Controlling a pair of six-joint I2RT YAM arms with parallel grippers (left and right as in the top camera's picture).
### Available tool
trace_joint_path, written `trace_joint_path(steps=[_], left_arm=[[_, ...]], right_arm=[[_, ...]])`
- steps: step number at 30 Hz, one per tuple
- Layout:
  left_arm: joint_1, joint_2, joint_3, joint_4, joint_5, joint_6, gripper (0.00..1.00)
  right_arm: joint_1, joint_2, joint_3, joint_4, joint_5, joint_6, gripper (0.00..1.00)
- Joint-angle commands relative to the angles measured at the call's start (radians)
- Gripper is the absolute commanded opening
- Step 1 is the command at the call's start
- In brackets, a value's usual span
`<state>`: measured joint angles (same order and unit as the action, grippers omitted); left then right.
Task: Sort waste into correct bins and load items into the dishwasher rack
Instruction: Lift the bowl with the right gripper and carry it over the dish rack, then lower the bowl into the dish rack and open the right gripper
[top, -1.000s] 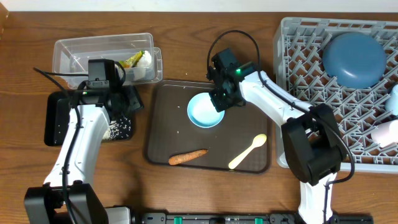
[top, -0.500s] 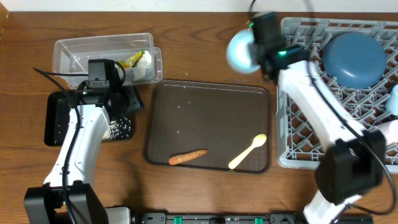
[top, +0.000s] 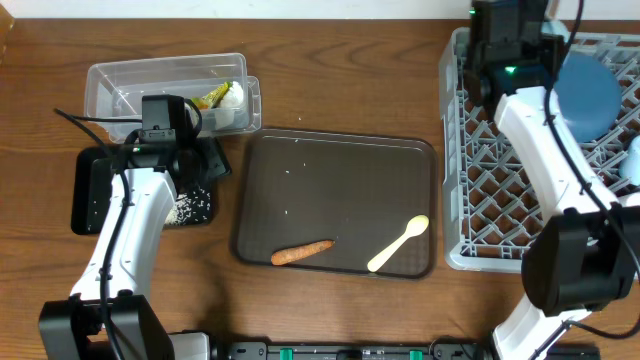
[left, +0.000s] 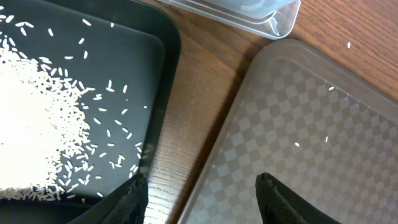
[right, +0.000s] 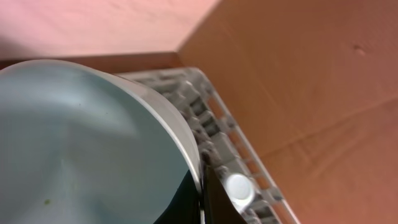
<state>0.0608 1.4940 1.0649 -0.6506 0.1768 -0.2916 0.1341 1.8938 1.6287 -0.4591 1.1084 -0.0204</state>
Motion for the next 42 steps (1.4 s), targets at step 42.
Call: trace_joint_path(steps=[42], left_arm=[[0.002, -0.004, 0.011, 0.000, -0.006, -0.002, 0.59]], right_arm=[[0.094, 0.154, -0.008, -0.203, 0.032, 0.124, 0.01]])
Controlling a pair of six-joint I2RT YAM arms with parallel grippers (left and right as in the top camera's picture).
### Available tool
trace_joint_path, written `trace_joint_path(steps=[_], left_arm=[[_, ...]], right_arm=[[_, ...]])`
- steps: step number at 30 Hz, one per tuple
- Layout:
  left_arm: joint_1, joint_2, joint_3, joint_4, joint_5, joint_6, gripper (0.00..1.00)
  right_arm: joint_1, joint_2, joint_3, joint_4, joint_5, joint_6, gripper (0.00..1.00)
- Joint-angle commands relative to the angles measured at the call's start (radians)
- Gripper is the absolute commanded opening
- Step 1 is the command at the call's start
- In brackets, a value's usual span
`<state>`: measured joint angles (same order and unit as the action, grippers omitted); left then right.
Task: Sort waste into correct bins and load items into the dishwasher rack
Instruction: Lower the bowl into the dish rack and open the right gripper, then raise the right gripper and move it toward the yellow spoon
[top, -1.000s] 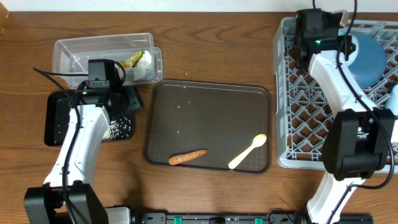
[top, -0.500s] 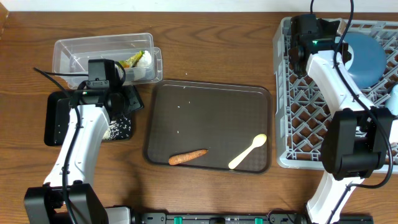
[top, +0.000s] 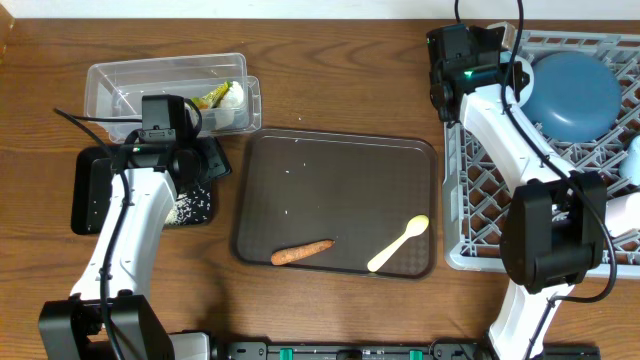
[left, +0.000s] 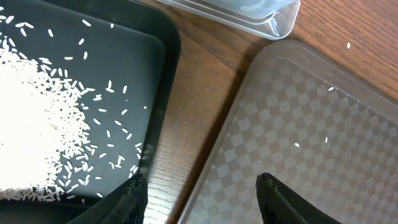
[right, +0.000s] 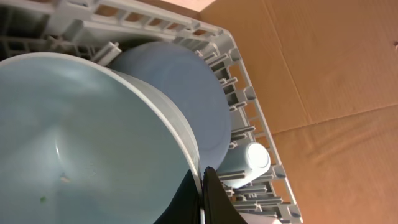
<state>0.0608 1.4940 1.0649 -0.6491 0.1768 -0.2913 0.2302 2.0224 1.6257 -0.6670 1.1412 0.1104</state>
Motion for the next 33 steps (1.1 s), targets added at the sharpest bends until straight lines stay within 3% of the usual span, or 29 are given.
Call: trace_joint_path(steps=[1, 5, 10, 33], left_arm=[[0.002, -0.004, 0.011, -0.002, -0.006, -0.002, 0.59], [0.002, -0.004, 0.011, -0.002, -0.006, -0.002, 0.59], [0.002, -0.004, 0.011, -0.002, -0.006, -0.002, 0.59], [0.002, -0.003, 0.011, 0.000, -0.006, -0.001, 0.59]], right_arm=[[-0.003, 0.026, -0.005, 0.016, 0.023, -0.007, 0.01], [-0.003, 0.026, -0.005, 0.135, 0.169, -0.105, 0.01], [-0.002, 0.026, -0.005, 0.314, 0.166, -0.285, 0.01], [0.031, 0.129, -0.007, 0.129, 0.132, -0.208, 0.01]])
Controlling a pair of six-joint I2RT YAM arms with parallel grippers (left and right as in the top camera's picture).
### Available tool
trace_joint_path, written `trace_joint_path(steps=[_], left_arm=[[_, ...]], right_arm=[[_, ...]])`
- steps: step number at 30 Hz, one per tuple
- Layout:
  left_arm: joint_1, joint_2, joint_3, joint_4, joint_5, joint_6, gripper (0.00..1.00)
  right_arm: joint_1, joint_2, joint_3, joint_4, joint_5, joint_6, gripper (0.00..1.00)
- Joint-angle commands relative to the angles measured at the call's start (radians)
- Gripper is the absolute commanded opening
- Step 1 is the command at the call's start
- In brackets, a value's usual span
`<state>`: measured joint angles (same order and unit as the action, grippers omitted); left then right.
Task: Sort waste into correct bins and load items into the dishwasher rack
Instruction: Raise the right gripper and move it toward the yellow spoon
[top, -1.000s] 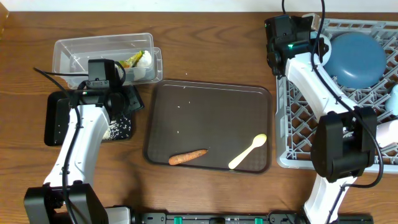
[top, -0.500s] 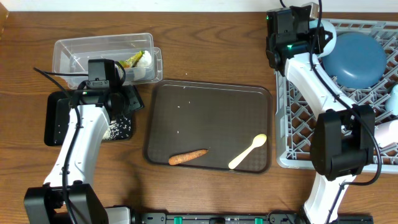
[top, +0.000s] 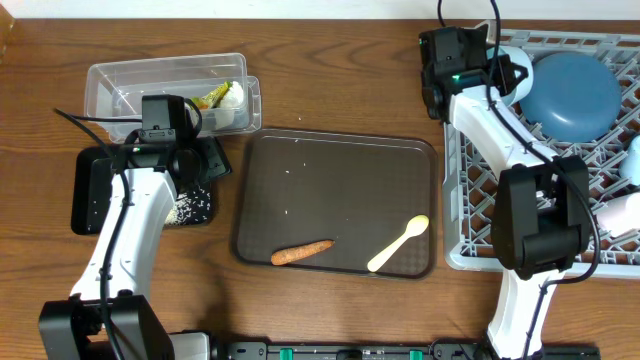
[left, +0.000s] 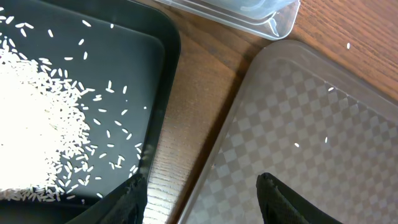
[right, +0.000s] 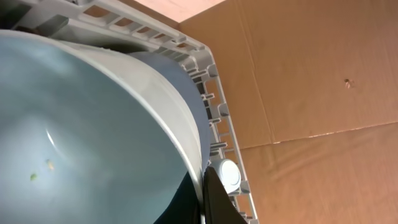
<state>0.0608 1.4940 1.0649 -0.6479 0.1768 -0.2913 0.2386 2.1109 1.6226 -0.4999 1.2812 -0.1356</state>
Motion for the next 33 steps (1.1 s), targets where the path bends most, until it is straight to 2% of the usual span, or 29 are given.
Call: trace_joint_path(steps=[1, 5, 10, 15, 21, 25, 28, 29, 31, 33], left_arm=[[0.002, -0.003, 0.011, -0.001, -0.006, -0.001, 0.59], [0.002, -0.003, 0.011, 0.002, -0.006, -0.001, 0.59], [0.002, -0.003, 0.011, 0.002, -0.007, -0.002, 0.59], [0.002, -0.003, 0.011, 0.001, -0.006, -0.002, 0.59], [0.002, -0.003, 0.011, 0.002, -0.006, -0.002, 0.59], [0.002, -0.003, 0.011, 0.002, -0.006, -0.002, 0.59], [0.002, -0.003, 0.011, 0.002, -0.006, -0.002, 0.59], [0.002, -0.003, 0.011, 0.002, -0.006, -0.002, 0.59], [0.002, -0.003, 0.011, 0.002, -0.006, -0.001, 0.59], [0.002, -0.003, 0.011, 0.002, -0.006, -0.001, 0.59]], right_arm=[[0.029, 0.040, -0.004, -0.052, -0.007, 0.051, 0.01], [0.065, 0.040, -0.003, -0.181, -0.007, 0.099, 0.01], [0.108, 0.040, -0.003, -0.365, -0.054, 0.230, 0.01], [0.118, 0.036, -0.003, -0.477, -0.149, 0.399, 0.10], [0.111, -0.012, -0.003, -0.483, -0.325, 0.439, 0.25], [0.111, -0.072, -0.003, -0.469, -0.395, 0.438, 0.43], [0.109, -0.122, -0.003, -0.457, -0.438, 0.438, 0.52], [0.106, -0.146, -0.003, -0.449, -0.471, 0.431, 0.58], [0.099, -0.182, -0.003, -0.434, -0.547, 0.411, 0.61], [0.090, -0.217, -0.003, -0.415, -0.670, 0.379, 0.68]])
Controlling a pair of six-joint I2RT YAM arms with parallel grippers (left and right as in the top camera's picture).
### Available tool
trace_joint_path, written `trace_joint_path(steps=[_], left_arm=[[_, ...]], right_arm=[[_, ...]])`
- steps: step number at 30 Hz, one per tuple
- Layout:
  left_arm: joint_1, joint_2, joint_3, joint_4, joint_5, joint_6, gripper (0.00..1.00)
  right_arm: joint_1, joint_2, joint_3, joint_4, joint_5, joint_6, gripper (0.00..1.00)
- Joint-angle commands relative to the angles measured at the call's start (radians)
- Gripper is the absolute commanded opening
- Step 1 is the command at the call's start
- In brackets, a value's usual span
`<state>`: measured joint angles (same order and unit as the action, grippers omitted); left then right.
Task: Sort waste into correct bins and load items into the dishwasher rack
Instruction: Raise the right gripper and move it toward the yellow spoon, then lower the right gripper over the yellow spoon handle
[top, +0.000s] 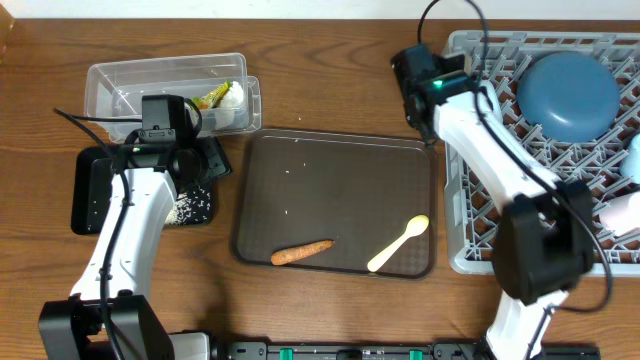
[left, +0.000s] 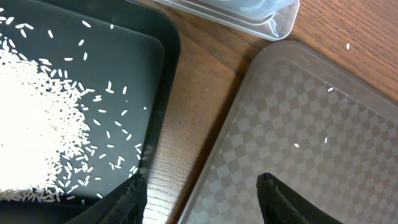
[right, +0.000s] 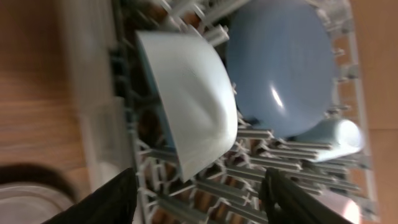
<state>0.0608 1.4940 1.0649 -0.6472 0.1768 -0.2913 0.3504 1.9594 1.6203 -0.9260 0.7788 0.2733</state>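
A pale bowl (right: 186, 121) stands on edge in the grey dishwasher rack (top: 455, 205), next to a blue plate (right: 283, 62). My right gripper (right: 199, 205) is open, just left of the bowl at the rack's near-left corner, holding nothing. On the brown tray (top: 340, 180) lie a carrot (top: 302, 251) and a cream spoon (top: 398, 243). My left gripper (left: 202, 199) is open and empty over the strip of table between the black tray of rice (left: 62, 93) and the brown tray (left: 311, 137).
A clear plastic container (top: 165, 85) with food scraps (top: 220, 97) stands at the back left, behind the black tray (top: 95, 190). A pale cup (right: 339, 134) lies in the rack beyond the plate. Loose rice grains dot the brown tray.
My right gripper was shut on the pale bowl's rim inside the rack. Now it is open, the bowl stands free in the rack, and the gripper sits farther left. The left arm is unchanged.
My right gripper first held the pale bowl by its rim at the rack's far edge. It then held the bowl inside the rack beside the blue plate, twice over. Now the bowl is released there. The left gripper stayed open in one place throughout.
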Motion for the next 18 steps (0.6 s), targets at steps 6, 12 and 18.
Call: trace_joint_path(steps=[6, 12, 18], left_arm=[[0.000, -0.003, 0.011, 0.000, -0.006, 0.002, 0.59], [0.000, -0.001, 0.011, 0.001, -0.006, 0.002, 0.60], [0.000, 0.002, 0.011, 0.000, -0.006, 0.002, 0.59]], right_arm=[[-0.042, -0.109, -0.001, 0.041, -0.706, -0.204, 0.87], [0.002, -0.105, -0.001, -0.092, -0.983, -0.140, 0.85], [0.077, -0.105, -0.001, -0.267, -0.823, 0.127, 0.90]])
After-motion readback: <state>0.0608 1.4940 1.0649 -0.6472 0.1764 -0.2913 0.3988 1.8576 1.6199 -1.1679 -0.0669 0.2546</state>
